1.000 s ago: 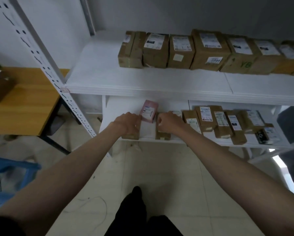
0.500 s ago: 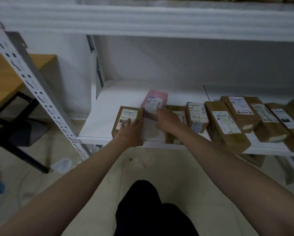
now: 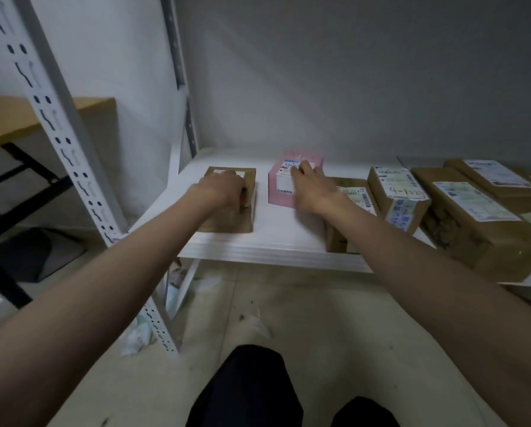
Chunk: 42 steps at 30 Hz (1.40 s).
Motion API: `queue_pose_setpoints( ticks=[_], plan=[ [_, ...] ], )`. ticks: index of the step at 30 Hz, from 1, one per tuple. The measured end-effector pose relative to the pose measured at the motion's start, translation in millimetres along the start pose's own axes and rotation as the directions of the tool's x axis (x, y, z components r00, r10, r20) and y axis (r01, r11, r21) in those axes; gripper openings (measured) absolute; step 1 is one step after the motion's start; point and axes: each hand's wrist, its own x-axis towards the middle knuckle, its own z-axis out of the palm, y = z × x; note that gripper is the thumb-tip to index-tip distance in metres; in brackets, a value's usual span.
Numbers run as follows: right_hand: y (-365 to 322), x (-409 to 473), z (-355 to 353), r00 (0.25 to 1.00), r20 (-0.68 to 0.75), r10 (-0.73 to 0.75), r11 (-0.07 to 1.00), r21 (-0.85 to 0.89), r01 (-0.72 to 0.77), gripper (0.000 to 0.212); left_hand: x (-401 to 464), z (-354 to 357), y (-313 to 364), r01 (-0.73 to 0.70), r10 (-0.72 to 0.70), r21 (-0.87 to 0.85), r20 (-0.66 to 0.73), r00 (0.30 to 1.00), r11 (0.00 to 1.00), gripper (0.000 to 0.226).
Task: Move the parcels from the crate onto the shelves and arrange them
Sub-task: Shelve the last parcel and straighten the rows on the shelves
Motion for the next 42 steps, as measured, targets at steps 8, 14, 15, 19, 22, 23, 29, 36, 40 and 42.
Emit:
queue_pose_setpoints(
  ticks=[8,14,15,19,22,23,29,36,40,42],
  plan=[
    [-1,-6,-1,1.0,-0.024,-0.007,0.996,0.09,0.009,0.065,36,1,17,0.023,-0.029,-0.16,-0.033,0.999,0.987,0.036],
    [-12,-11,3,0.999,-0.034,-0.016,0.995,0.095,0.019,0.075,63,12,14,0.022,-0.029,-0.214,-0.03,0.999,0.977,0.03],
    [-13,-12,-1,0.999,-0.019,-0.032,0.994,0.106,0.034,0.077,63,11,13,0.024,-0.031,-0.224,-0.028,0.999,0.974,0.03],
    [-7,-31,-23,0.999,-0.023,-0.043,0.986,0.16,0.047,0.072,53,7,15,0.007,-0.031,-0.289,-0.078,0.996,0.957,0.058],
    [8,-61,-38,0.998,-0.052,0.017,0.988,0.155,-0.009,0.053,41,1,27,-0.094,0.051,-0.289,-0.153,0.987,0.953,0.079],
    [13,-73,-42,0.998,-0.051,0.036,0.988,0.152,-0.028,0.046,38,0,32,-0.126,0.084,-0.269,-0.162,0.983,0.955,0.08],
    [28,-124,-27,0.986,0.028,0.167,0.986,0.01,-0.167,0.055,34,6,55,-0.094,0.084,-0.24,-0.05,0.995,0.966,0.089],
    [35,-102,-15,0.996,0.05,0.067,0.998,-0.007,-0.067,0.047,30,6,58,-0.092,0.083,-0.201,-0.053,0.995,0.975,0.091],
    [43,-73,-8,0.997,0.064,0.05,0.997,0.059,-0.053,0.052,35,10,57,-0.09,0.081,-0.185,-0.059,0.995,0.979,0.094],
    [45,-60,-6,0.995,0.086,0.05,0.993,0.098,-0.058,0.058,37,12,55,-0.096,0.086,-0.174,-0.063,0.994,0.98,0.095]
  ],
)
